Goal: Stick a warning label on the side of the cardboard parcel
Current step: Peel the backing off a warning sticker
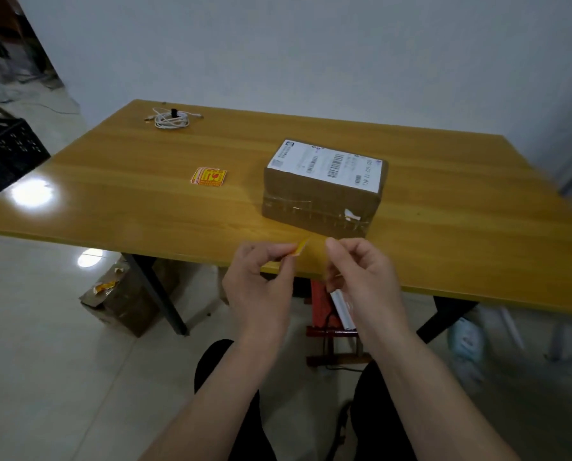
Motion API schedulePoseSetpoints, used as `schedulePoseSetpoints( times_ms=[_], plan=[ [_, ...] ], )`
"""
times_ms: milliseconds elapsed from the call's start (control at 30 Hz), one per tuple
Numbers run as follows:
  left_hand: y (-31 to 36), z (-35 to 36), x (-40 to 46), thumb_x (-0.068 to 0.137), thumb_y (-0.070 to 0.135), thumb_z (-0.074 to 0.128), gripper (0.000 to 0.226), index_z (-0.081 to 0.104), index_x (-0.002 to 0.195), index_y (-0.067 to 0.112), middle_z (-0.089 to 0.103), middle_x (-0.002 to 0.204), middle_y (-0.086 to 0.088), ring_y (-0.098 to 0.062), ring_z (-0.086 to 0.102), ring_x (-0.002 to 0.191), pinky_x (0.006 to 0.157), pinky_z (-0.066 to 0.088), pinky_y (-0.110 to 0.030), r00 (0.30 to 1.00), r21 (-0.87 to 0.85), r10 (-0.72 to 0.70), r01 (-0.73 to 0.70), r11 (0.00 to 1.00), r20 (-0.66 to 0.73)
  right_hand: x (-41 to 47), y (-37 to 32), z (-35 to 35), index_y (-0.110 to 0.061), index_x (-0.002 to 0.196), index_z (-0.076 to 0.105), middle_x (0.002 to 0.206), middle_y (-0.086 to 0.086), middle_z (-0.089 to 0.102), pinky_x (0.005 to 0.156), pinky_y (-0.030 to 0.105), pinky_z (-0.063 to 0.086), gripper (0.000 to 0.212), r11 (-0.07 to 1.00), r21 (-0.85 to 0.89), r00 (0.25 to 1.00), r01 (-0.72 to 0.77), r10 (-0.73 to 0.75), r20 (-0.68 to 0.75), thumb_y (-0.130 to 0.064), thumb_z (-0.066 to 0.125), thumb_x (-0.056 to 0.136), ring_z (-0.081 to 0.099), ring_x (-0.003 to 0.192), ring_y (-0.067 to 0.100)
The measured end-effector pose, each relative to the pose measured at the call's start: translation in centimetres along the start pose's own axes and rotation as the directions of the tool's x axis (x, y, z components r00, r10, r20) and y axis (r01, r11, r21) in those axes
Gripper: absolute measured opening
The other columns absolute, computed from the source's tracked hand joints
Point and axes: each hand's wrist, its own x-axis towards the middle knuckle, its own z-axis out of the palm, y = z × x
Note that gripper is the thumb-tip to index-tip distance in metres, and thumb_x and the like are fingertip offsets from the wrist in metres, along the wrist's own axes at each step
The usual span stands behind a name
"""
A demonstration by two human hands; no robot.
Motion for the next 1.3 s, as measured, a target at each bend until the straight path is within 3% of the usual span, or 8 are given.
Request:
schedulePoseSetpoints(
  times_ms=[233, 367, 633, 967, 1033, 1133, 1200, 1300],
  plan=[
    [0.8, 0.6, -1.2, 0.073, 0.019, 0.069, 0.006, 0.072, 0.078, 0.017, 0.068, 0.085, 0.01, -0.011, 0.061, 0.089, 0.078, 0.046, -0.016, 0.956, 0.018, 0.294, -0.294, 0.956, 0.003, -0.7, -1.0, -0.5, -0.008, 0.069, 0.062, 0.059, 0.002, 0.057, 0.05, 0.025, 0.042, 0.018, 0.984, 0.174, 0.987, -0.032, 0.004, 0.161, -0.015, 0.067, 0.084, 0.051, 0.054, 0.014],
    [1.2, 0.8, -1.4, 0.071, 0.0, 0.074, 0.018, 0.072, 0.077, 0.016, 0.068, 0.08, 0.008, -0.011, 0.061, 0.083, 0.075, 0.045, -0.013, 0.967, -0.015, 0.254, -0.254, 0.967, 0.022, -0.8, -0.8, -1.0, -0.014, 0.061, 0.064, 0.057, 0.001, 0.06, 0.05, 0.023, 0.042, 0.025, 0.982, 0.186, 0.98, -0.03, -0.007, 0.197, -0.01, 0.065, 0.085, 0.051, 0.052, 0.012],
    [2.0, 1.3, -1.6, 0.072, -0.003, 0.072, 0.022, 0.072, 0.078, 0.018, 0.063, 0.075, 0.006, 0.001, 0.056, 0.073, 0.066, 0.042, -0.007, 0.979, -0.06, 0.199, -0.197, 0.979, 0.034, -0.8, -0.8, -1.7, -0.014, 0.07, 0.07, 0.061, 0.002, 0.062, 0.053, 0.021, 0.046, 0.02, 0.972, 0.233, 0.976, -0.004, -0.047, 0.213, -0.004, 0.063, 0.086, 0.054, 0.054, 0.011],
    [1.9, 1.2, -1.4, 0.072, 0.0, 0.073, 0.019, 0.073, 0.081, 0.016, 0.052, 0.075, 0.006, 0.0, 0.051, 0.072, 0.067, 0.041, -0.007, 0.977, -0.051, 0.211, -0.21, 0.976, 0.024, -0.8, -1.1, -1.5, -0.009, 0.076, 0.069, 0.065, 0.005, 0.064, 0.054, 0.021, 0.047, 0.018, 0.964, 0.266, 0.977, 0.016, -0.073, 0.202, -0.001, 0.059, 0.088, 0.056, 0.059, 0.012],
    [1.6, 1.2, -1.3, 0.073, 0.004, 0.074, 0.017, 0.072, 0.08, 0.019, 0.051, 0.075, 0.009, -0.002, 0.05, 0.072, 0.067, 0.042, -0.009, 0.971, -0.003, 0.237, -0.237, 0.972, 0.021, -0.9, -1.2, -1.3, -0.006, 0.078, 0.068, 0.068, 0.01, 0.062, 0.057, 0.026, 0.049, 0.01, 0.97, 0.243, 0.978, 0.007, -0.057, 0.2, -0.014, 0.068, 0.084, 0.055, 0.062, 0.018],
    [1.1, 1.0, -1.2, 0.075, 0.012, 0.072, 0.009, 0.07, 0.078, 0.02, 0.053, 0.076, 0.005, -0.015, 0.053, 0.074, 0.065, 0.046, -0.023, 0.946, 0.087, 0.322, -0.323, 0.942, 0.029, -1.2, -1.1, -1.1, -0.002, 0.081, 0.066, 0.072, 0.017, 0.059, 0.064, 0.038, 0.048, 0.026, 0.984, 0.179, 0.985, 0.009, -0.04, 0.166, -0.024, 0.077, 0.074, 0.053, 0.067, 0.027],
    [0.7, 0.9, -1.2, 0.074, 0.018, 0.069, 0.01, 0.071, 0.083, 0.021, 0.055, 0.079, 0.003, -0.02, 0.054, 0.075, 0.063, 0.049, -0.037, 0.929, 0.088, 0.37, -0.371, 0.924, 0.031, -1.2, -1.2, -0.9, -0.005, 0.076, 0.066, 0.067, 0.013, 0.06, 0.059, 0.032, 0.048, 0.011, 0.988, 0.151, 0.988, 0.039, -0.061, 0.142, -0.013, 0.073, 0.079, 0.052, 0.062, 0.023],
    [0.2, 0.8, -1.0, 0.073, 0.018, 0.069, 0.016, 0.07, 0.087, 0.025, 0.053, 0.08, 0.007, -0.022, 0.054, 0.076, 0.062, 0.048, -0.047, 0.915, 0.085, 0.403, -0.403, 0.911, 0.021, -1.3, -1.0, -1.0, -0.009, 0.072, 0.067, 0.061, 0.004, 0.061, 0.053, 0.021, 0.047, 0.01, 0.989, 0.138, 0.989, 0.052, -0.07, 0.127, -0.007, 0.068, 0.082, 0.052, 0.056, 0.013]
  ],
)
